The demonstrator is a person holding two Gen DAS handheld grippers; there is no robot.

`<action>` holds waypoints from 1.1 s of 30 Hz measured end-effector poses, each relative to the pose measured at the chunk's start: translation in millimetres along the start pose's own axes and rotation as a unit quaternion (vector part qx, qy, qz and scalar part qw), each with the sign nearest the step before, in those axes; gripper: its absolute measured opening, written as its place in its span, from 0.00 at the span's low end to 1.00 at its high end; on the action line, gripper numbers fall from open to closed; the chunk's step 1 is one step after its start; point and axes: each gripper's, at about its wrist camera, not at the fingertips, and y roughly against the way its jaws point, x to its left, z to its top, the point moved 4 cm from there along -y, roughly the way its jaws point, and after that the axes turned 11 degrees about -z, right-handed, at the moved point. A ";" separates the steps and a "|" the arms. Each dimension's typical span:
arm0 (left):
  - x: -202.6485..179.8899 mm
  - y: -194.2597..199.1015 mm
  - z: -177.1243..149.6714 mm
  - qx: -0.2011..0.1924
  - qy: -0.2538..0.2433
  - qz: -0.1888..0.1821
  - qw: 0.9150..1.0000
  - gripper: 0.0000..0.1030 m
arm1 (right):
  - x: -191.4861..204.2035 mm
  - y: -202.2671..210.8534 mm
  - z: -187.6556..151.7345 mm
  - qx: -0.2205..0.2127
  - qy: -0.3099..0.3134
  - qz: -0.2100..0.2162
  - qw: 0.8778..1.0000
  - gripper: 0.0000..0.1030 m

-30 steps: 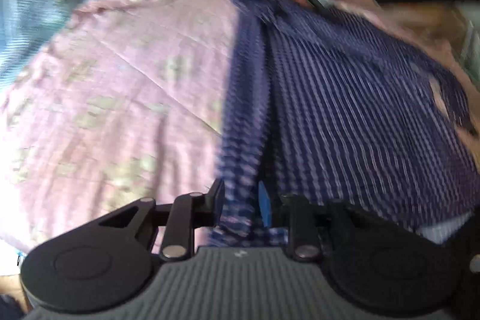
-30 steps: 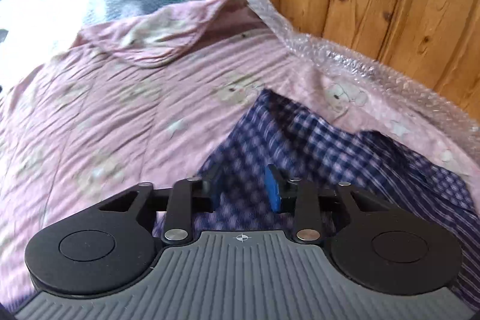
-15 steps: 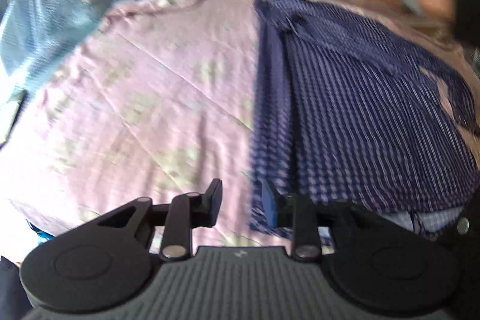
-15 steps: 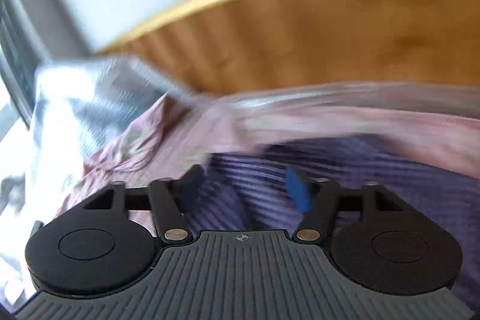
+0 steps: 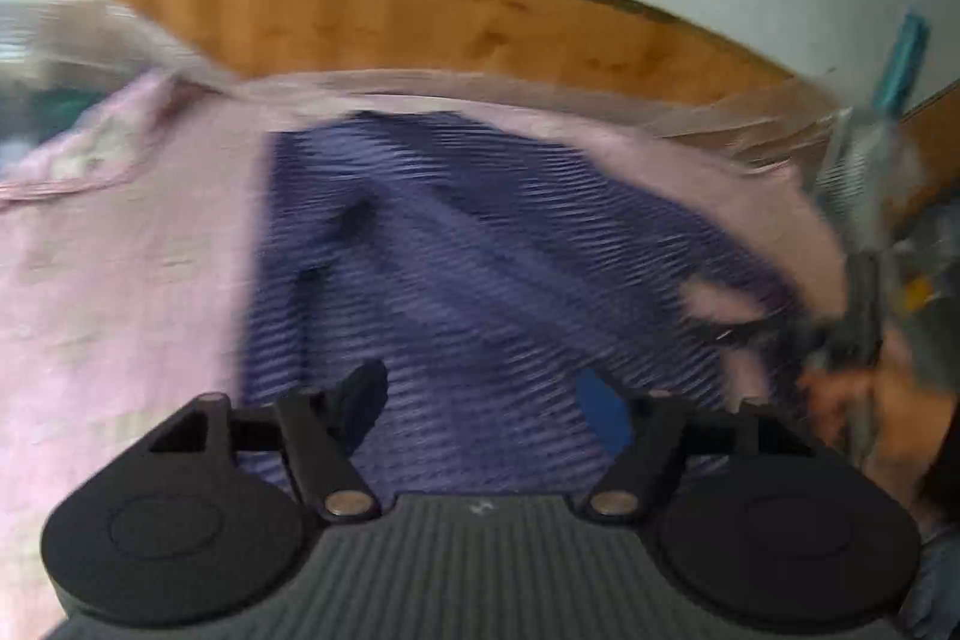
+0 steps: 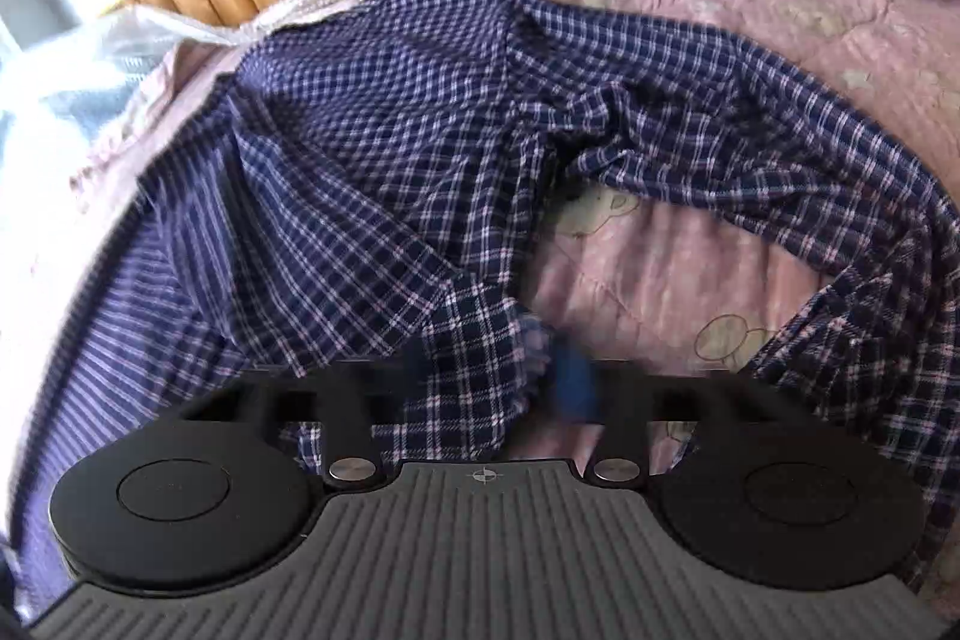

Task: Fold clothes

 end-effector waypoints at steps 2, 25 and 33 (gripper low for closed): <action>-26.4 -35.0 19.6 0.004 0.015 -0.025 1.000 0.72 | 8.8 20.6 4.9 -0.035 0.018 -0.026 0.999 0.03; 107.4 19.4 -45.7 -0.019 0.234 -0.083 0.968 0.05 | 246.1 129.9 -39.8 -0.153 0.256 0.093 0.950 0.43; 175.6 39.4 -142.0 -0.024 0.323 -0.097 0.941 0.05 | 282.8 63.0 -44.8 0.013 0.269 0.076 0.960 0.45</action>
